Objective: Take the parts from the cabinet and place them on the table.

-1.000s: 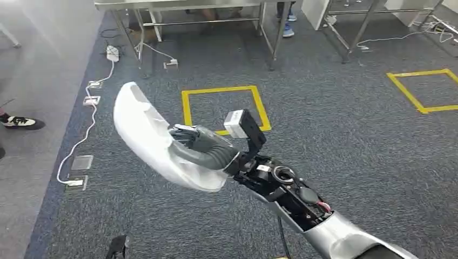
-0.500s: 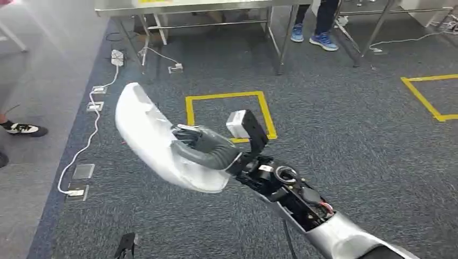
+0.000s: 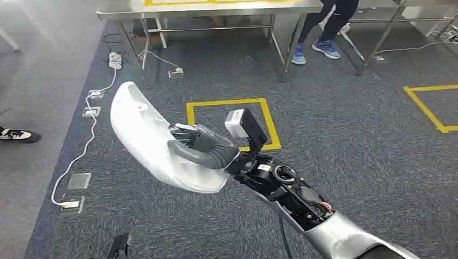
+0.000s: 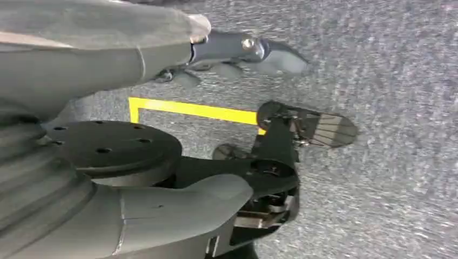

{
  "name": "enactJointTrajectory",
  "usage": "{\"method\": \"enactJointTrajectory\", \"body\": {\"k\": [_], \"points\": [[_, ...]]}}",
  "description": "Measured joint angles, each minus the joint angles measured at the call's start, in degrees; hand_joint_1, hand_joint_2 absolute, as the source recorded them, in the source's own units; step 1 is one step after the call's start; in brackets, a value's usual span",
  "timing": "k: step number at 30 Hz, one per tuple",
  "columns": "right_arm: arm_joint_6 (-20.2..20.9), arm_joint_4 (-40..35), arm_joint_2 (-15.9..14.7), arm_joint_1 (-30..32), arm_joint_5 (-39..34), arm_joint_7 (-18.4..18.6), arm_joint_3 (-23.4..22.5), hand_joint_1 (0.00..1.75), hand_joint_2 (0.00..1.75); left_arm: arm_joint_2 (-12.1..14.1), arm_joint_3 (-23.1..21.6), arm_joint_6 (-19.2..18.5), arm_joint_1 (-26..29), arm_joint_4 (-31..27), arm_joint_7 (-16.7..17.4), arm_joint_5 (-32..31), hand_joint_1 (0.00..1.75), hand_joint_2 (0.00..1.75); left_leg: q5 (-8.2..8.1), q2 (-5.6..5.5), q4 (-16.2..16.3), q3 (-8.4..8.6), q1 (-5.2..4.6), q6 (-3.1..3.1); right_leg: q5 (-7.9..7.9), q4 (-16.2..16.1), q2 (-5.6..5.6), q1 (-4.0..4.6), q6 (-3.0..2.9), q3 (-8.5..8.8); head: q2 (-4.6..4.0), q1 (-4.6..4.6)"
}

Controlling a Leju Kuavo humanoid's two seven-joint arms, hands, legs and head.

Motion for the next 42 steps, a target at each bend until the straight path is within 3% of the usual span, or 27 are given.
{"method": "enactJointTrajectory", "body": {"k": [2, 3, 4, 5, 7, 9, 11, 12, 13, 16, 18, 19, 21, 22, 23, 24, 25, 26, 28, 31, 33, 35, 37, 38, 39, 40, 42], "points": [[-0.15, 0.02, -0.05, 0.28, 0.0, 0.2, 0.0, 1.75, 1.75, -0.04, 0.0, -0.04, 0.06, 0.0, 0.0, -0.02, 0.0, 1.75, -1.12, -0.12, 0.01, 1.21, -0.3, 0.2, -3.56, 5.47, 0.0, 0.22, -0.07, -4.45, 0.0, 0.39], [-0.18, 0.02, -0.05, 0.34, 0.0, 0.31, 0.02, 1.75, 1.75, -0.07, 0.0, -0.09, 0.1, 0.0, 0.0, 0.0, 0.0, 1.75, -1.7, -0.26, 0.02, 2.07, -0.45, 0.24, -3.62, 4.98, 0.0, 0.32, -0.32, -5.18, 0.0, 0.5], [-0.24, 0.02, -0.05, 0.34, 0.0, 0.35, 0.04, 1.75, 1.75, -0.07, 0.0, -0.09, 0.12, 0.0, 0.0, 0.0, 0.0, 1.75, -2.41, -0.41, 0.02, 3.14, -0.62, 0.24, -2.28, 2.32, 0.01, 0.43, -0.59, -4.94, 0.0, 0.61], [-0.37, 0.0, -0.05, 0.34, 0.0, 0.37, 0.04, 1.75, 1.75, -0.09, 0.0, -0.09, 0.12, 0.0, 0.0, 0.02, 0.0, 1.75, -3.08, -0.52, 0.01, 4.21, -0.81, 0.22, 0.62, -1.69, 0.02, 0.7, -1.06, -4.08, 0.0, 0.72], [-0.44, 0.02, -0.05, 0.35, 0.0, 0.39, 0.07, 1.75, 1.75, -0.35, 0.0, -0.11, 0.4, 0.0, 0.0, 0.07, 0.0, 1.75, -4.53, -0.58, -0.16, 5.77, -1.0, 0.21, 11.03, -11.18, -0.03, 1.46, -2.66, -2.63, 0.0, 0.98], [-0.55, -0.04, -0.05, 0.34, 0.0, 0.53, 0.11, 1.75, 1.75, -0.37, 0.0, -0.11, 0.01, 0.0, -0.07, 0.11, 0.0, 1.75, -5.42, -0.88, 0.1, 6.08, -1.21, -0.53, 10.08, -11.96, 0.11, 1.76, -2.61, -2.06, 0.0, 0.85], [-0.68, -0.17, -0.05, 0.2, 0.0, 0.5, 0.07, 1.75, 1.75, -0.33, 0.0, -0.13, 0.0, 0.0, -0.13, 0.13, 0.0, 1.75, -5.48, -0.78, 0.0, 6.87, -1.22, -0.85, 10.03, -12.53, 0.01, 1.73, -3.11, -1.42, 0.0, 0.96], [-0.68, -0.46, 0.11, 0.15, 0.0, 0.48, 0.07, 1.75, 1.75, -0.13, 0.0, -0.13, -0.02, 0.0, -0.13, 0.13, 0.0, 1.75, -6.17, -0.75, 0.27, 6.85, -1.09, -1.17, 10.1, -13.17, 0.16, 1.12, -3.21, -0.23, 0.0, 0.85], [-0.68, -0.48, 0.11, 0.04, -0.02, 0.46, 0.07, 1.75, 1.75, -0.24, 0.0, -0.15, -0.05, 0.0, -0.15, 0.07, 0.0, 1.75, -6.26, -0.55, 2.59, 6.07, -1.03, -1.48, 9.92, -13.47, 0.29, 1.16, -3.37, 0.37, 0.0, 0.76], [-0.79, -0.48, 0.11, 0.0, 0.0, 0.5, 0.15, 1.75, 1.75, -0.26, 0.0, -0.2, -0.12, 0.0, -0.15, 0.02, 0.0, 1.75, -10.07, -0.51, 15.3, -2.43, -0.4, -2.57, 8.71, -13.47, 0.18, 1.02, -3.65, 1.45, 0.0, 0.0], [-0.92, -0.48, 0.11, 0.22, 0.0, 0.5, 0.15, 1.75, 1.75, -0.22, 0.0, -0.2, 0.15, 0.0, -0.15, 0.0, 0.0, 1.75, -11.71, -0.48, 17.67, -6.03, -0.02, -3.01, 7.66, -13.47, 0.38, 0.88, -3.53, 2.61, 0.0, -0.26], [-0.96, -0.48, 0.11, 0.26, 0.0, 0.5, 0.15, 1.75, 1.75, -0.15, 0.0, -0.2, 0.17, 0.0, -0.15, -0.02, 0.0, 1.75, -10.51, -0.47, 15.58, -6.11, 0.13, -3.1, 7.03, -13.47, 0.46, 0.75, -3.38, 3.43, 0.0, -0.5], [-1.2, -0.48, 0.11, 0.28, 0.0, 0.53, 0.15, 1.75, 1.75, 0.02, 0.0, -0.2, 0.14, 0.0, -0.15, -0.07, 0.0, 1.75, -3.82, -0.34, 6.73, -4.1, 0.36, -3.32, 5.57, -13.45, 0.49, 0.55, -2.9, 5.3, 0.0, -0.92], [-1.29, -0.52, 0.11, 0.28, 0.0, 0.53, 0.17, 1.75, 1.75, 0.09, 0.0, -0.2, 0.17, 0.0, -0.15, -0.07, 0.0, 1.75, 0.73, -0.19, 2.18, -3.0, 0.46, -3.34, 4.85, -13.46, 0.46, 0.53, -2.58, 5.92, 0.0, -1.18], [-1.42, -0.52, 0.11, 0.31, 0.0, 0.5, 0.17, 1.75, 1.75, 0.07, 0.0, -0.22, 0.3, 0.0, -0.15, -0.04, 0.0, 1.75, 2.42, 0.08, 0.4, -3.01, 0.34, -3.17, 4.09, -12.94, 0.51, 0.77, -2.24, 6.57, 0.0, -1.42], [-1.73, -0.68, 0.11, 0.28, -0.02, 0.5, 0.15, 1.75, 1.75, 0.09, 0.0, -0.24, 0.11, 0.0, -0.15, -0.04, 0.0, 1.75, 0.63, 0.19, 1.23, -2.75, 0.04, -2.5, 3.73, -13.21, 0.62, 0.9, -1.82, 6.12, 0.0, -1.47], [-1.95, -0.77, 0.11, 0.42, 0.0, 0.64, 0.18, 1.75, 1.75, 0.09, 0.0, -0.22, 0.13, 0.0, -0.24, -0.02, 0.0, 1.75, 1.91, 0.03, 1.24, -2.71, -0.01, -2.03, 3.3, -13.08, 0.6, 0.85, -1.42, 6.77, 0.0, -1.0], [-2.19, -0.81, 0.09, 0.37, -0.02, 0.57, 0.15, 1.75, 1.75, 0.07, -0.02, -0.22, 0.16, 0.0, -0.28, 0.0, 0.0, 1.75, 1.12, 0.14, 1.05, -2.54, 0.07, -1.5, 3.44, -12.77, 0.56, 0.84, -1.23, 7.05, 0.0, -0.81], [-2.93, -1.55, -0.02, 0.13, -0.02, 0.51, -0.09, 1.75, 1.75, 0.09, -0.02, -0.22, -0.14, 0.0, -0.33, -0.02, 0.0, 1.75, 0.88, 0.01, 0.6, -1.73, 0.24, -0.95, 2.7, -11.03, 0.33, 0.63, -0.6, 6.1, 0.0, -0.57], [-4.31, -2.8, -1.03, 0.71, 0.0, 0.33, -0.55, 1.75, 1.75, 0.26, -0.02, 0.04, -0.12, 0.0, -0.55, 0.18, 0.0, 1.75, -0.34, -0.03, 0.55, -0.34, -0.05, -0.05, -1.78, 1.25, 0.11, 0.56, -0.12, -0.72, 0.0, 0.09], [-5.33, -4.11, -2.47, 2.16, 0.0, 0.22, -1.53, 1.75, 1.75, 0.33, -0.02, 0.28, 0.11, 0.0, -0.7, 0.24, 0.0, 1.75, -1.37, -0.25, 0.57, 1.0, -0.12, 0.08, -3.43, 5.16, 0.09, 0.58, -0.09, -4.27, 0.0, 0.35], [-5.88, -5.74, -3.65, 3.02, -0.02, 0.11, -2.62, 1.75, 1.75, 0.44, -0.02, 0.39, 0.37, 0.0, -0.74, 0.24, 0.0, 1.75, -2.49, -0.45, 0.56, 2.66, -0.2, -0.01, -0.5, 0.68, 0.09, 0.6, -0.2, -3.97, 0.0, 0.79], [-6.05, -7.6, -4.65, 3.54, -0.02, 0.0, -3.82, 1.75, 1.75, 0.52, -0.02, 0.44, 0.41, 0.0, -0.74, 0.24, 0.0, 1.75, -3.66, -0.46, 0.46, 4.41, -0.27, -0.23, 7.39, -8.38, 0.06, 0.8, -1.16, -1.87, 0.0, 0.94], [-6.1, -8.19, -5.25, 3.83, -0.02, -0.08, -4.37, 1.75, 1.75, 0.5, -0.02, 0.5, 0.43, 0.0, -0.74, 0.24, 0.0, 1.75, -4.16, -0.46, 0.78, 4.85, -0.46, -0.45, 10.54, -12.04, -0.02, 1.08, -1.66, -2.42, 0.0, 0.86], [-6.14, -8.63, -5.62, 4.07, -0.02, -0.09, -4.63, 1.75, 1.75, 0.57, 0.0, 0.5, 0.32, 0.0, -0.74, 0.24, 0.0, 1.75, -4.49, -0.73, 0.55, 4.9, -0.48, -0.79, 8.5, -11.85, -0.1, 1.39, -1.6, -2.53, 0.0, 1.05], [-6.34, -9.16, -5.77, 4.49, -0.02, 0.0, -4.96, 1.75, 1.75, 0.65, -0.02, 0.5, 0.27, 0.0, -0.79, 0.22, 0.0, 1.75, -5.04, -0.64, 0.4, 5.15, -0.53, -1.2, 9.57, -12.08, 0.07, 1.39, -1.84, -1.56, 0.0, 0.98], [-6.38, -10.34, -6.01, 4.77, -0.02, -0.02, -5.46, 1.75, 1.75, 0.72, -0.02, 0.55, 0.32, 0.0, -0.81, 0.24, 0.0, 1.75, -5.13, -0.55, 0.66, 6.16, -0.67, -1.63, 9.37, -12.46, 0.14, 1.17, -2.56, -0.54, 0.0, 0.96]]}}
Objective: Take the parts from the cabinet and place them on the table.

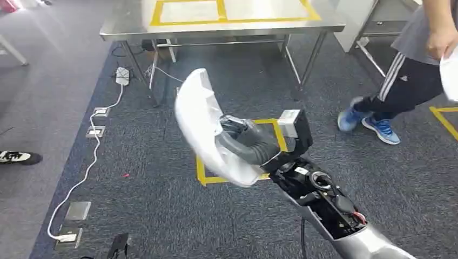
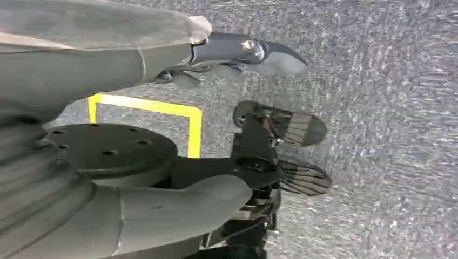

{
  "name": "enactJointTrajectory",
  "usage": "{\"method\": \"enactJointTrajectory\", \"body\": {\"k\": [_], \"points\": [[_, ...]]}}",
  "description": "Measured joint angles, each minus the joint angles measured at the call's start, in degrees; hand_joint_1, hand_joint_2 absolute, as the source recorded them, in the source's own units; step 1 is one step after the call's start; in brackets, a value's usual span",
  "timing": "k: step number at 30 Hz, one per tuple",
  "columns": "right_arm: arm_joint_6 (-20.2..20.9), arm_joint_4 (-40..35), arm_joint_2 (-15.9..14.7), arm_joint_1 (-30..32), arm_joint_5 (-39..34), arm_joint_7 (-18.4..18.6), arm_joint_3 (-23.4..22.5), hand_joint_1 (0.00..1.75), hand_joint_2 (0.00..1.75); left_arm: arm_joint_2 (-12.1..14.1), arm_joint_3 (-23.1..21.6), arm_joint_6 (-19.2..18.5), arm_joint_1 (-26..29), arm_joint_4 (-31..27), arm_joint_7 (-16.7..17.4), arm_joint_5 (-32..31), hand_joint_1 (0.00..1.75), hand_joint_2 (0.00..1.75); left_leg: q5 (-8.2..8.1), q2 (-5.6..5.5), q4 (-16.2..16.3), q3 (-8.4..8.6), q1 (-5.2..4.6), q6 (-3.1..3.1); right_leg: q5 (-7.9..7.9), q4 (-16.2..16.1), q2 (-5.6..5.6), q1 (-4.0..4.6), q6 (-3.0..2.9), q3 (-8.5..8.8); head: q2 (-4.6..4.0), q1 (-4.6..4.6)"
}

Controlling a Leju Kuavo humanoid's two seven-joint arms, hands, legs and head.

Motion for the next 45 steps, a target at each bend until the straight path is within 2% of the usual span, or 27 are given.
{"method": "enactJointTrajectory", "body": {"k": [2, 5, 6, 7, 11, 12, 14, 16, 17, 20, 21, 22, 23, 24, 26, 28, 29, 31, 32, 35, 37, 39, 41, 42, 43, 44, 45], "points": [[-0.02, -1.05, -0.07, -0.07, 0.0, -0.07, -0.39, 1.75, 1.75, 0.15, 0.0, 0.15, -0.19, 0.0, -0.04, -0.02, 0.0, 1.75, -1.33, 0.13, 3.7, -1.46, 0.22, -0.57, -0.13, -0.48, 0.14, -0.39, -0.43, 1.26, 0.0, -0.33], [-0.02, -1.77, -0.11, 0.39, 0.0, -0.07, -0.64, 1.75, 1.75, 0.15, 0.0, 0.15, -0.27, 0.0, -0.07, 0.0, 0.0, 1.75, -5.89, 0.13, 16.71, -9.92, 0.41, -1.34, -1.1, -0.5, 0.15, -0.38, -0.75, 1.93, 0.0, -0.79], [-0.02, -1.95, -0.18, 0.62, 0.0, -0.07, -0.74, 1.75, 1.75, 0.15, 0.0, 0.15, -0.13, 0.0, -0.07, 0.0, 0.0, 1.75, -6.68, 0.14, 18.67, -11.91, 0.43, -1.42, -1.48, -0.49, 0.22, -0.38, -0.74, 2.29, 0.0, -0.9], [-0.02, -2.08, -0.24, 0.76, 0.0, -0.04, -0.79, 1.75, 1.75, 0.18, 0.0, 0.15, -0.01, 0.0, -0.07, 0.0, 0.0, 1.75, -5.79, 0.14, 18.0, -12.62, 0.46, -1.43, -1.94, -0.5, 0.35, -0.4, -0.7, 2.84, 0.0, -1.1], [-0.61, -2.82, -0.46, 0.85, 0.02, 0.0, -1.09, 1.75, 1.75, 0.48, 0.0, 0.37, 0.01, 0.0, -0.07, -0.2, 0.0, 1.75, 7.05, 0.28, 0.61, -8.06, 0.33, -0.3, -4.15, -0.57, 0.42, -0.32, 0.0, 5.3, 0.0, -1.88], [-0.9, -2.95, -0.52, 0.98, 0.02, 0.07, -1.31, 1.75, 1.75, 0.5, 0.0, 0.5, -0.1, 0.0, -0.07, -0.26, 0.0, 1.75, 4.09, 0.28, 0.35, -7.88, -0.02, -0.12, -4.51, -0.37, 0.59, -0.13, 0.35, 5.63, 0.0, -1.95], [-1.51, -3.76, -0.85, 1.51, 0.02, 0.24, -1.88, 1.75, 1.75, 0.5, 0.0, 0.57, -0.21, 0.0, -0.07, -0.28, 0.0, 1.75, 5.22, 0.18, 0.08, -7.51, -0.03, 0.63, -4.79, -0.01, 0.52, -0.15, 1.11, 5.98, 0.0, -1.68], [-1.79, -4.81, -1.2, 2.06, 0.02, 0.26, -2.45, 1.75, 1.75, 0.46, 0.0, 0.5, -0.24, 0.0, -0.07, -0.42, 0.0, 1.75, 4.93, 0.29, -0.33, -6.12, 0.43, 1.43, -5.75, -0.15, 0.39, -0.06, 1.81, 6.42, 0.0, -1.49], [-1.83, -5.23, -1.31, 2.29, 0.11, 0.24, -2.71, 1.75, 1.75, 0.63, 0.0, 0.46, -0.29, 0.0, -0.07, -0.39, 0.0, 1.75, 4.67, 0.22, -0.5, -5.6, 0.37, 1.71, -6.36, 1.75, 0.2, -0.15, 2.19, 5.97, -0.02, -1.25], [-1.92, -5.84, -1.64, 3.15, 0.39, 0.22, -3.19, 1.75, 1.75, 0.85, 0.0, 0.35, -0.28, 0.0, -0.37, -0.17, 0.0, 1.75, 3.64, 0.25, -0.49, -4.62, 0.37, 2.16, -11.17, 15.09, 0.01, -0.49, 3.0, -2.13, 0.0, -0.88], [-1.99, -5.86, -1.86, 3.62, 0.59, 0.24, -3.26, 1.75, 1.75, 0.92, 0.0, 0.31, -0.16, 0.0, -0.55, -0.17, 0.0, 1.75, 3.19, 0.22, -0.48, -4.12, 0.38, 2.15, -12.33, 17.83, -0.02, -0.58, 3.04, -4.31, 0.0, -0.74], [-2.03, -5.86, -2.01, 3.95, 0.74, 0.24, -3.3, 1.75, 1.75, 0.96, 0.0, 0.26, -0.08, 0.0, -0.55, -0.2, 0.0, 1.75, 2.68, 0.16, -0.48, -3.44, 0.39, 2.1, -11.96, 17.9, -0.06, -0.68, 2.99, -5.25, 0.0, -0.55], [-2.08, -5.9, -2.12, 4.1, 0.9, 0.24, -3.45, 1.75, 1.75, 0.96, 0.0, 0.22, -0.01, 0.0, -0.55, -0.22, 0.0, 1.75, 2.16, 0.09, -0.48, -2.7, 0.39, 1.99, -10.22, 15.62, -0.08, -0.76, 2.91, -4.98, 0.0, -0.46], [-2.12, -6.06, -2.23, 4.17, 0.96, 0.2, -3.65, 1.75, 1.75, 0.96, 0.0, 0.2, -0.03, 0.0, -0.55, -0.26, 0.0, 1.75, 1.61, 0.01, -0.48, -1.9, 0.39, 1.87, -7.34, 11.63, -0.12, -0.79, 2.82, -3.87, 0.0, -0.42], [-2.14, -6.21, -2.43, 4.19, 0.96, 0.17, -4.09, 1.75, 1.75, 0.96, 0.0, 0.15, -0.08, 0.0, -0.55, -0.37, 0.0, 1.75, 0.42, -0.03, -0.65, -0.57, 0.38, 1.46, 1.14, 1.46, -0.18, -0.79, 2.51, -1.07, 0.0, -0.15], [-2.19, -6.32, -2.56, 4.39, 1.01, 0.2, -4.29, 1.75, 1.75, 1.03, 0.0, 0.15, -0.51, 0.0, -0.55, -0.42, 0.0, 1.75, -0.4, -0.15, -0.55, -0.06, 0.08, 0.67, -0.84, 0.61, -0.31, -0.36, 1.55, -1.31, 0.0, -0.15], [-2.23, -6.52, -2.6, 4.51, 1.05, 0.2, -4.44, 1.75, 1.75, 1.12, 0.0, 0.15, -0.52, 0.0, -0.52, -0.42, 0.0, 1.75, -0.46, -0.13, -0.29, 0.36, 0.07, 0.34, 0.04, 0.49, -0.27, -0.5, 1.1, -0.87, 0.0, -0.29], [-2.25, -6.84, -2.6, 4.42, 1.05, 0.15, -4.59, 1.75, 1.75, 1.25, 0.0, -0.22, -0.67, 0.0, -0.52, -0.52, 0.0, 1.75, -0.93, -0.05, -0.25, 0.87, 0.08, -0.1, -0.09, 0.18, -0.05, -0.61, 0.34, 0.16, 0.0, -0.42], [-2.25, -6.95, -2.62, 4.36, 1.05, 0.11, -4.7, 1.75, 1.75, 1.25, 0.0, -0.44, -0.89, -0.02, -0.52, -0.68, 0.0, 1.75, -1.13, 0.1, 1.88, 0.07, 0.3, -0.26, -0.23, -0.09, -0.01, -0.73, 0.09, 0.95, 0.0, -0.44], [-2.25, -6.93, -2.64, 4.21, 1.05, -0.04, -4.98, 1.75, 1.75, 1.09, 0.0, -0.87, -1.76, -0.02, 0.17, -0.98, 0.0, 1.75, -5.18, 0.13, 14.85, -8.26, 0.31, -1.01, -1.07, -0.17, -0.1, -0.72, -0.38, 1.53, 0.0, -1.16], [-2.25, -6.93, -2.67, 4.24, 1.05, 0.04, -5.09, 1.75, 1.75, 0.92, 0.0, -1.09, -1.73, -0.02, 0.28, -0.9, 0.0, 1.75, -6.88, 0.13, 18.59, -12.25, 0.31, -1.05, -1.84, -0.17, 0.1, -0.71, -0.44, 2.27, 0.0, -1.36], [-2.25, -6.98, -2.86, 4.26, 1.38, 0.37, -5.16, 1.75, 1.75, 0.83, 0.0, -1.47, -1.71, -0.02, -0.2, -0.77, 0.0, 1.75, -2.48, 0.13, 12.84, -11.44, 0.3, -0.67, -2.9, -0.19, 0.37, -0.71, -0.31, 3.72, 0.0, -1.9], [-2.38, -7.26, -3.1, 4.32, 1.4, 0.42, -5.29, 1.75, 1.75, 0.79, 0.0, -1.62, -1.74, -0.02, -0.26, -0.79, 0.0, 1.75, 5.16, 0.18, 2.69, -8.38, 0.13, 0.0, -4.05, -0.25, 0.41, -0.71, 0.06, 5.15, 0.0, -2.19], [-2.43, -7.3, -3.5, 4.37, 1.38, 0.35, -5.49, 1.75, 1.75, 0.77, 0.0, -1.77, -1.64, -0.02, -0.26, -0.79, 0.0, 1.75, 6.33, 0.18, 0.29, -8.04, -0.19, 0.26, -4.52, -0.05, 0.44, -0.48, 0.33, 5.55, 0.0, -2.3], [-2.6, -7.44, -3.72, 4.59, 1.38, 0.37, -5.64, 1.75, 1.75, 0.68, 0.0, -1.9, -1.76, -0.02, -0.04, -0.81, 0.0, 1.75, 4.0, 0.23, 0.51, -7.75, -0.3, 0.39, -4.88, -0.31, 0.65, -0.41, 0.72, 5.38, 0.0, -2.3], [-2.75, -7.59, -4.0, 4.74, 1.4, 0.59, -5.79, 1.75, 1.75, 0.57, 0.0, -2.01, -1.72, -0.02, 0.29, -0.85, 0.0, 1.75, 5.43, 0.13, 0.26, -7.63, -0.38, 0.68, -5.32, -0.53, 0.61, -0.42, 1.05, 5.48, 0.0, -2.08], [-3.1, -7.85, -4.35, 5.15, 1.4, 0.85, -6.03, 1.75, 1.75, 0.42, 0.0, -2.01, -1.53, 0.0, 0.64, -0.87, 0.0, 1.75, 5.18, 0.16, 0.06, -7.43, -0.23, 1.19, -4.95, 0.16, 0.61, -0.37, 1.39, 6.12, 0.0, -2.01]]}}
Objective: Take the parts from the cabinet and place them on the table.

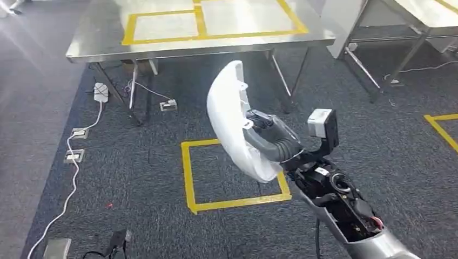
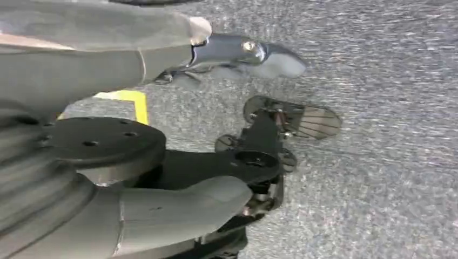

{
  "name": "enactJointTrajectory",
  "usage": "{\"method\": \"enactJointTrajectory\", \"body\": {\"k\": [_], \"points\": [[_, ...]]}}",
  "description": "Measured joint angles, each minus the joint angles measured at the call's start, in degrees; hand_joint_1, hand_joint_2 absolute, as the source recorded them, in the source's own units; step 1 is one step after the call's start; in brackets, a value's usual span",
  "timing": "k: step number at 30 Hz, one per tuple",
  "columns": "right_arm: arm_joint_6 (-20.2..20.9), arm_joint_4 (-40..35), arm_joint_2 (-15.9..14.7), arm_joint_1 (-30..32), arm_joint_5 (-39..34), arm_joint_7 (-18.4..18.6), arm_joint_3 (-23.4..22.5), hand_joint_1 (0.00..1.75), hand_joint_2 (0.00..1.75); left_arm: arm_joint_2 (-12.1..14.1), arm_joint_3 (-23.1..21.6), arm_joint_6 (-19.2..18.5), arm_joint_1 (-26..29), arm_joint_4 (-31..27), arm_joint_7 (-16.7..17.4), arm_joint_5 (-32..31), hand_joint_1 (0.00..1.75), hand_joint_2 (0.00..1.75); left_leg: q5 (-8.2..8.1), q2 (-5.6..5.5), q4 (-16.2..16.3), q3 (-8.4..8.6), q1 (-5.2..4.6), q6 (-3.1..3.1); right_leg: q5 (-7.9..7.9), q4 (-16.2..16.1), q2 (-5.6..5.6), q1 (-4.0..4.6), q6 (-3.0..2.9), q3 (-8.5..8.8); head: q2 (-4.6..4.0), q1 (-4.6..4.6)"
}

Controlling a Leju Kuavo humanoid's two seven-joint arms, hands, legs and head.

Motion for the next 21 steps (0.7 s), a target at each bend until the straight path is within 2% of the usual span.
{"method": "enactJointTrajectory", "body": {"k": [1, 2, 3, 4, 6, 7, 8, 9, 10, 11, 12, 13, 14, 15, 17, 18, 19, 21], "points": [[-0.4, -0.46, -0.39, 0.28, 0.0, 0.46, -0.2, 1.75, 1.75, -0.31, 0.0, 0.0, 0.19, 0.0, 0.11, -0.07, 0.0, 1.75, -0.24, 0.02, -0.2, 0.7, 0.1, 0.38, -0.5, -0.35, -0.01, 0.14, 0.34, 0.54, 0.0, 0.2], [-0.77, -0.92, -0.9, 0.82, 0.33, 1.01, -0.5, 1.75, 1.75, -0.53, 0.0, 0.07, 0.39, 0.0, 0.11, -0.09, 0.0, 1.75, -0.26, 0.0, -0.53, 1.55, 0.34, 0.61, -1.16, 0.31, -0.28, -0.1, 0.6, 0.4, 0.0, 0.22], [-0.72, -1.4, -1.31, 1.29, 0.5, 1.4, -0.72, 1.75, 1.75, -0.7, 0.0, 0.33, 0.51, 0.0, 0.11, -0.09, 0.0, 1.75, -0.57, -0.02, -0.62, 2.1, 0.39, 0.97, -1.83, 3.11, -0.45, -0.04, 1.02, -0.83, 0.0, 0.35], [-0.64, -1.71, -1.7, 1.73, 0.61, 1.9, -0.96, 1.75, 1.75, -0.85, 0.0, 0.35, 0.61, 0.0, 0.0, -0.09, 0.0, 1.75, -0.88, -0.02, -0.62, 2.39, 0.38, 1.23, -3.24, 7.76, -0.52, -0.07, 1.43, -3.48, 0.0, 0.68], [-0.07, -1.93, -2.14, 2.78, 0.72, 2.58, -1.12, 1.75, 1.75, -1.31, 0.0, 0.35, 0.91, 0.0, -0.31, 0.11, 0.0, 1.75, -1.74, -0.05, -0.62, 3.15, 0.38, 1.28, -6.86, 16.42, -0.58, -0.16, 1.82, -9.35, 0.0, 0.96], [0.37, -1.93, -2.21, 3.12, 0.92, 2.8, -1.09, 1.75, 1.75, -1.42, 0.0, 0.46, 1.09, 0.0, -0.31, 0.11, 0.0, 1.75, -2.24, -0.06, -0.61, 3.7, 0.38, 1.23, -7.54, 18.08, -0.63, -0.2, 1.79, -11.12, 0.0, 1.09], [0.59, -1.9, -2.23, 3.28, 1.01, 2.93, -1.05, 1.75, 1.75, -1.57, 0.0, 0.59, 1.24, 0.0, -0.31, 0.31, 0.0, 1.75, -2.75, -0.09, -0.61, 4.45, 0.38, 1.17, -6.59, 17.14, -0.66, -0.24, 1.86, -11.52, 0.0, 1.16], [0.61, -1.9, -2.23, 3.3, 1.07, 3.06, -1.01, 1.75, 1.75, -1.68, 0.0, 0.61, 1.28, 0.0, -0.31, 0.31, 0.0, 1.75, -3.33, -0.13, -0.61, 5.24, 0.38, 1.1, -4.3, 14.18, -0.71, -0.26, 1.76, -11.0, 0.0, 1.25], [0.63, -1.93, -2.23, 3.3, 1.07, 3.11, -1.01, 1.75, 1.75, -1.79, 0.0, 0.59, 1.26, -0.02, -0.33, 0.28, 0.0, 1.75, -3.91, -0.16, -0.61, 6.14, 0.38, 0.99, -0.91, 9.8, -0.74, -0.25, 1.56, -9.76, 0.0, 1.31], [0.65, -1.93, -2.27, 3.35, 1.07, 3.13, -1.01, 1.75, 1.75, -1.86, 0.0, 0.57, 1.22, -0.02, -0.31, 0.26, 0.0, 1.75, -4.54, -0.17, -0.64, 7.04, 0.38, 0.83, 3.39, 4.58, -0.74, -0.23, 1.34, -8.27, 0.0, 1.4], [0.7, -1.9, -2.42, 3.52, 1.07, 3.11, -0.98, 1.75, 1.75, -1.97, 0.0, 0.5, 1.15, 0.0, -0.31, 0.2, 0.0, 1.75, -5.08, -0.19, -0.56, 7.54, 0.26, 0.57, 6.96, 0.35, -0.76, -0.15, 0.95, -8.14, -0.02, 1.42], [0.72, -1.9, -2.47, 3.65, 0.96, 3.22, -0.92, 1.75, 1.75, -2.03, 0.0, 0.46, 1.06, -0.02, -0.29, 0.07, 0.0, 1.75, -5.39, -0.48, -0.56, 7.55, 0.15, 0.23, 4.95, 0.2, -0.92, 0.22, 0.27, -8.24, 0.0, 1.42], [0.87, -2.01, -2.47, 4.0, 0.96, 3.26, -0.9, 1.75, 1.75, -2.08, 0.0, 0.44, 0.83, -0.02, -0.22, -0.09, 0.0, 1.75, -5.8, -0.46, -0.94, 7.61, 0.11, -0.25, 5.73, 0.14, -0.8, 0.37, -0.29, -7.47, 0.0, 1.31], [0.96, -2.1, -2.53, 4.2, 0.96, 3.26, -0.94, 1.75, 1.75, -2.21, 0.0, 0.44, 0.76, -0.02, -0.2, -0.13, 0.0, 1.75, -5.57, -0.41, -0.25, 7.93, 0.11, -0.44, 5.78, -0.25, -0.86, 0.19, -0.76, -7.47, 0.0, 1.49], [1.14, -2.27, -2.53, 4.25, 0.92, 3.21, -0.9, 1.75, 1.75, -2.19, 0.0, 0.42, 0.57, -0.02, -0.2, -0.17, 0.0, 1.75, -6.11, -0.26, -0.09, 8.33, 0.11, -0.92, 5.65, -0.73, -0.73, -0.16, -1.3, -5.84, 0.0, 1.46], [1.13, -2.3, -2.56, 4.26, 0.92, 3.17, -0.92, 1.75, 1.75, -2.3, 0.0, 0.42, 0.36, -0.02, -0.2, -0.22, 0.0, 1.75, -6.17, -0.07, 2.8, 7.05, 0.24, -1.22, 5.45, -0.88, -0.76, -0.18, -1.58, -5.3, 0.0, 1.29], [1.14, -2.3, -2.56, 4.26, 0.92, 3.13, -0.94, 1.75, 1.75, -2.34, 0.0, 0.42, 0.2, -0.02, -0.18, -0.28, 0.0, 1.75, -7.07, -0.07, 7.08, 4.52, 0.31, -1.51, 5.19, -0.89, -0.78, -0.2, -1.89, -5.06, 0.0, 0.99], [1.16, -2.3, -2.56, 4.64, 0.65, 3.06, -0.88, 1.75, 1.75, -2.41, 0.0, 0.39, 0.15, -0.02, -0.2, -0.39, 0.0, 1.75, -10.68, -0.06, 15.73, -1.51, 0.46, -1.95, 4.41, -0.89, -0.76, -0.17, -2.03, -4.51, 0.0, 0.81]]}}
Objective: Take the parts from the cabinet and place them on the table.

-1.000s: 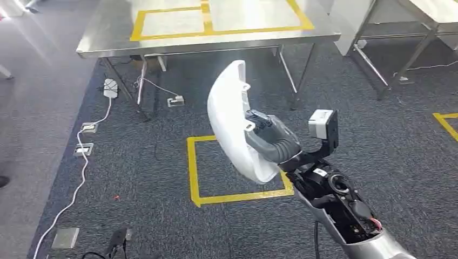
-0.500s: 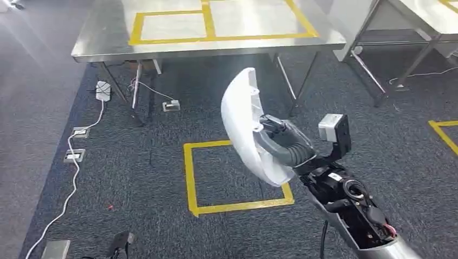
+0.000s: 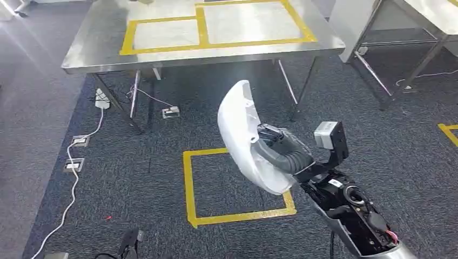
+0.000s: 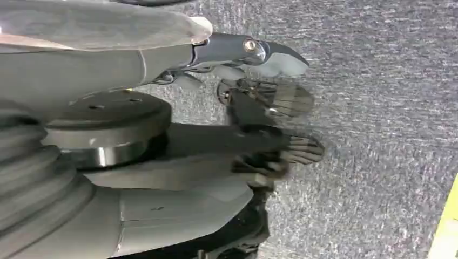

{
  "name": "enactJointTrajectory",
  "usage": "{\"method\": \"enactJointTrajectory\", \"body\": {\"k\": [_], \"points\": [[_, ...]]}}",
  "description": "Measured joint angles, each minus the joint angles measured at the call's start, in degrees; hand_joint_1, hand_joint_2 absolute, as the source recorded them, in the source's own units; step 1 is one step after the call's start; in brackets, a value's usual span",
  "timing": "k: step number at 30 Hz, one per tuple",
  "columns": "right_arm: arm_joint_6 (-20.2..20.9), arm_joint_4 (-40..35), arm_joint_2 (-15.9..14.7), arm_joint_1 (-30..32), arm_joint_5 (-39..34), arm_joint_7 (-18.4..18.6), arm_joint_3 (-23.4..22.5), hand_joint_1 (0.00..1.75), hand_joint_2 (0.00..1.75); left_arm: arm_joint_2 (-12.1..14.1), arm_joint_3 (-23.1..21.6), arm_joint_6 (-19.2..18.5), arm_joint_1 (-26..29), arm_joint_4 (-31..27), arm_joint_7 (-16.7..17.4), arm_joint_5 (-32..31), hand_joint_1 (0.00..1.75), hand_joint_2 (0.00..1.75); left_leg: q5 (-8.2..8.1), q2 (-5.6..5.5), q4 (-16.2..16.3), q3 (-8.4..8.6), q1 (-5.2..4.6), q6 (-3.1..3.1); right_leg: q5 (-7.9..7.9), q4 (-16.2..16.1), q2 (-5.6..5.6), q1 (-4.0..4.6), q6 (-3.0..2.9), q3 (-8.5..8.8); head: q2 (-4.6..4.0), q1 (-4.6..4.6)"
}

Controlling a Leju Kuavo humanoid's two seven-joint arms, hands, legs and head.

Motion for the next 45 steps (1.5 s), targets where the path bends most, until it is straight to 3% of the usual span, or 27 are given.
{"method": "enactJointTrajectory", "body": {"k": [1, 2, 3, 6, 8, 9, 12, 13, 16, 18, 21, 22, 23, 24, 26, 28, 30, 32, 33, 34, 36, 37, 38, 39, 42, 43, 45], "points": [[0.04, 0.0, 0.0, 0.19, -0.11, -0.2, -0.02, 1.75, 1.75, -0.02, 0.0, 0.0, 0.1, 0.0, 0.09, -0.09, 0.0, 1.75, -1.35, 0.0, 2.22, -2.21, 0.0, -0.1, -0.41, 0.0, 0.05, 0.0, -0.02, 0.39, 0.0, -0.06], [0.09, 0.0, -0.02, 0.35, -0.17, -0.37, -0.02, 1.75, 1.75, -0.02, 0.0, 0.02, 0.15, 0.0, 0.2, -0.18, 0.0, 1.75, -0.96, 0.0, 1.9, -3.2, 0.0, -0.11, -0.86, 0.0, 0.18, 0.0, 0.0, 0.97, 0.0, -0.24], [0.13, 0.0, -0.02, 0.51, -0.28, -0.5, -0.04, 1.75, 1.75, 0.0, 0.0, 0.07, 0.1, 0.0, 0.33, -0.26, 0.0, 1.75, 1.05, 0.0, -0.85, -2.88, 0.0, 0.05, -1.39, 0.0, 0.24, 0.0, 0.05, 1.7, 0.0, -0.42], [0.59, 0.02, -0.02, 0.59, -0.91, -0.63, -0.02, 1.75, 1.75, 0.33, 0.0, 0.39, -0.09, 0.0, 0.37, -0.57, 0.0, 1.75, 12.07, 0.21, -15.07, 1.19, -0.31, 1.31, -2.98, -0.11, 0.24, 0.0, 0.48, 3.34, 0.0, -0.74], [1.16, 0.04, -0.02, 0.65, -1.73, -0.76, -0.02, 1.75, 1.75, 0.48, 0.0, 0.63, -0.34, 0.0, 0.48, -0.57, 0.0, 1.75, 10.85, -0.05, -15.97, 1.47, -0.7, 1.46, -3.83, -0.05, 0.47, 0.31, 1.22, 3.71, 0.0, -0.63], [1.27, 0.04, -0.02, 0.71, -1.85, -0.81, -0.02, 1.75, 1.75, 0.5, 0.0, 0.72, -0.39, 0.0, 0.46, -0.57, 0.0, 1.75, 11.55, -0.14, -16.24, 1.49, -0.7, 1.83, -3.6, 0.28, 0.56, 0.26, 1.58, 4.33, 0.0, -0.61], [1.44, 0.04, -0.02, 0.5, -2.05, -1.11, -0.18, 1.75, 1.75, 0.63, 0.0, 0.72, -0.63, 0.0, 0.42, -0.59, 0.0, 1.75, 10.88, -0.14, -16.77, 3.59, -0.24, 2.75, -4.97, 1.99, 0.29, 0.21, 2.55, 4.58, 0.0, -0.35], [1.55, 0.04, -0.02, 0.31, -2.05, -1.2, -0.15, 1.75, 1.75, 0.72, 0.0, 0.72, -0.77, 0.0, 0.42, -0.59, 0.0, 1.75, 10.53, -0.12, -16.78, 3.98, -0.21, 3.15, -6.04, 5.36, 0.2, 0.17, 2.94, 2.87, 0.0, -0.12], [1.55, 0.28, -0.04, 0.68, -2.05, -1.2, -0.2, 1.75, 1.75, 0.83, 0.0, 0.72, -0.84, 0.0, 0.42, -0.59, 0.0, 1.75, 9.34, -0.15, -16.75, 5.01, -0.22, 3.3, -11.25, 18.18, 0.13, -0.17, 3.63, -5.49, 0.0, 0.24], [1.53, 0.42, -0.04, 0.75, -2.05, -1.2, -0.2, 1.75, 1.75, 0.83, 0.0, 0.72, -0.66, 0.0, 0.42, -0.57, 0.0, 1.75, 8.4, -0.25, -16.74, 6.26, -0.21, 3.14, -9.4, 16.95, 0.05, -0.41, 3.53, -6.51, 0.0, 0.5], [1.51, 0.42, -0.09, 0.73, -2.05, -1.22, -0.26, 1.75, 1.75, 0.81, 0.0, 0.68, -0.66, 0.0, 0.42, -0.77, 0.0, 1.75, 6.58, -0.36, -16.8, 8.54, -0.2, 2.6, 1.45, 2.69, -0.03, -0.4, 3.02, -2.42, 0.0, 0.77], [1.44, 0.48, -0.15, 0.82, -2.05, -1.31, -0.28, 1.75, 1.75, 0.79, 0.0, 0.55, -0.76, 0.0, 0.42, -0.87, 0.0, 1.75, 6.16, -0.37, -16.42, 8.99, -0.41, 2.34, 1.57, 0.92, 0.02, -0.18, 2.65, -2.97, 0.0, 0.6], [1.31, 0.5, -0.15, 0.88, -2.05, -1.22, -0.31, 1.75, 1.75, 0.79, 0.0, 0.48, -0.93, -0.04, 0.42, -0.92, 0.0, 1.75, 5.9, -0.47, -16.66, 8.63, -0.42, 1.94, 0.05, 0.91, -0.1, 0.06, 2.16, -2.72, 0.0, 0.66], [1.22, 0.48, -0.18, 1.09, -2.05, -1.29, -0.39, 1.75, 1.75, 0.79, -0.02, 0.37, -0.92, -0.04, 0.46, -0.94, 0.0, 1.75, 5.66, -0.47, -16.61, 8.94, -0.36, 1.52, 1.09, 0.85, -0.02, 0.15, 1.73, -2.21, 0.0, 0.45], [1.11, 0.41, -0.22, 1.11, -2.05, -1.36, -0.46, 1.75, 1.75, 0.74, -0.02, 0.17, -0.91, -0.07, 0.46, -0.94, 0.0, 1.75, 5.32, -0.37, -16.56, 9.66, -0.42, 1.02, 0.81, 0.49, 0.07, -0.07, 0.87, -1.25, 0.0, 0.48], [1.0, 0.31, -0.22, 1.12, -2.05, -1.46, -0.5, 1.75, 1.75, 0.77, -0.02, 0.13, -1.11, -0.07, 0.46, -0.96, 0.0, 1.75, 4.68, -0.07, -11.74, 7.41, -0.19, 0.57, 0.39, -0.01, 0.02, -0.3, 0.28, 0.01, 0.0, 0.19], [0.83, 0.33, -0.22, 1.31, -2.05, -1.4, -0.44, 1.75, 1.75, 0.7, -0.02, 0.04, -1.18, -0.07, 0.46, -0.94, 0.0, 1.75, 1.76, -0.05, -2.02, 1.1, 0.06, -0.06, -0.36, -0.02, -0.02, -0.28, 0.06, 0.59, 0.0, -0.24], [0.48, 0.33, -0.22, 1.65, -2.08, -1.4, -0.46, 1.75, 1.75, 0.7, -0.02, 0.04, -0.71, -0.07, 0.46, -0.9, 0.0, 1.75, -0.5, -0.04, 2.49, -3.29, 0.07, -0.36, -1.28, -0.02, 0.11, -0.28, 0.05, 1.53, 0.0, -0.39], [0.46, 0.33, -0.22, 1.76, -2.08, -1.42, -0.46, 1.75, 1.75, 0.72, -0.02, 0.04, -0.53, -0.07, 0.46, -0.87, 0.0, 1.75, 0.4, -0.04, 1.28, -3.71, 0.09, -0.31, -1.81, -0.02, 0.23, -0.29, 0.09, 2.21, 0.0, -0.59], [0.46, 0.33, -0.22, 1.79, -2.27, -1.49, -0.46, 1.75, 1.75, 0.79, -0.02, 0.07, -0.46, -0.07, 0.46, -0.87, 0.0, 1.75, 2.87, -0.03, -2.22, -3.08, 0.1, -0.15, -2.41, -0.02, 0.3, -0.29, 0.18, 3.02, 0.0, -0.81], [0.46, 0.33, -0.22, 1.79, -2.73, -1.57, -0.46, 1.75, 1.75, 0.96, -0.02, 0.11, -0.36, -0.07, 0.46, -0.87, 0.0, 1.75, 10.74, 0.05, -12.58, -0.16, -0.02, 0.54, -3.72, -0.05, 0.27, -0.28, 0.57, 4.65, 0.0, -1.07], [0.46, 0.39, -0.22, 1.78, -2.91, -1.66, -0.46, 1.75, 1.75, 1.01, 0.0, 0.11, -0.14, -0.07, 0.46, -0.87, 0.0, 1.75, 13.38, 0.2, -16.02, 0.12, -0.22, 0.89, -4.25, 0.11, 0.3, -0.09, 0.82, 5.11, 0.0, -1.12], [0.46, 0.46, -0.22, 1.9, -2.99, -1.7, -0.42, 1.75, 1.75, 1.03, -0.02, 0.11, -0.1, -0.07, 0.46, -0.87, 0.0, 1.75, 11.33, 0.15, -15.66, 0.41, -0.39, 1.01, -4.77, 0.03, 0.51, 0.09, 1.22, 5.01, 0.0, -1.14], [0.48, 0.48, -0.22, 1.86, -3.04, -1.62, -0.39, 1.75, 1.75, 1.01, -0.02, 0.11, -0.07, -0.07, 0.44, -0.83, 0.0, 1.75, 12.51, -0.04, -15.76, 0.61, -0.45, 1.28, -5.28, -0.13, 0.46, 0.14, 1.51, 5.11, 0.0, -0.94], [0.81, 0.48, -0.22, 1.82, -3.06, -1.75, -0.44, 1.75, 1.75, 0.81, -0.02, 0.0, 0.01, -0.09, 0.24, -0.76, 0.0, 1.75, 11.86, -0.07, -16.26, 1.96, 0.06, 2.28, -5.84, 0.82, 0.29, 0.09, 2.29, 5.81, 0.0, -0.55], [1.09, 0.48, -0.22, 1.8, -3.06, -1.77, -0.37, 1.75, 1.75, 0.87, -0.02, 0.0, -0.03, -0.09, 0.2, -0.83, 0.0, 1.75, 11.47, -0.08, -16.3, 2.56, 0.04, 2.64, -6.28, 3.96, 0.14, 0.07, 2.63, 4.48, 0.0, -0.33], [1.16, 0.52, -0.22, 1.94, -3.06, -1.77, -0.35, 1.75, 1.75, 0.85, 0.0, -0.02, -0.12, -0.09, 0.17, -0.9, 0.0, 1.75, 10.74, -0.08, -16.3, 3.26, -0.01, 3.03, -9.41, 13.16, 0.06, -0.02, 2.99, -0.81, 0.0, -0.11]]}}
